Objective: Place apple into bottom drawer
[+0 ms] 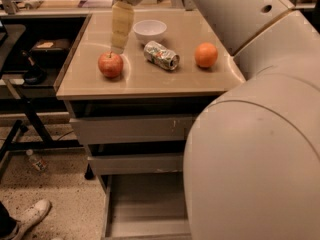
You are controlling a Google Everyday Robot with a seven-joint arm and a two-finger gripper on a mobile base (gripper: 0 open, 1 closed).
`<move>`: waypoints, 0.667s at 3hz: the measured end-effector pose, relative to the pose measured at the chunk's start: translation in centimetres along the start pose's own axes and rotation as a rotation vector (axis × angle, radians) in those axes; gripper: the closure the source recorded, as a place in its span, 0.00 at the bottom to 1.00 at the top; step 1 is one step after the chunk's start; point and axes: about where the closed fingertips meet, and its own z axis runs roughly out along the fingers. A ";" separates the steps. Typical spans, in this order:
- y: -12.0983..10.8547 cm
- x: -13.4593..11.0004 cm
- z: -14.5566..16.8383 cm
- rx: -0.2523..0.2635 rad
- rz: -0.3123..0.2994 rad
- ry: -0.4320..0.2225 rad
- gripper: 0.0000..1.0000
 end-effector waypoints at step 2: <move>-1.6 -1.2 7.1 -0.080 -0.011 -0.028 0.00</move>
Offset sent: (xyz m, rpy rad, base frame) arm 0.0450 0.0373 -0.0882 0.0031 0.1570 0.0621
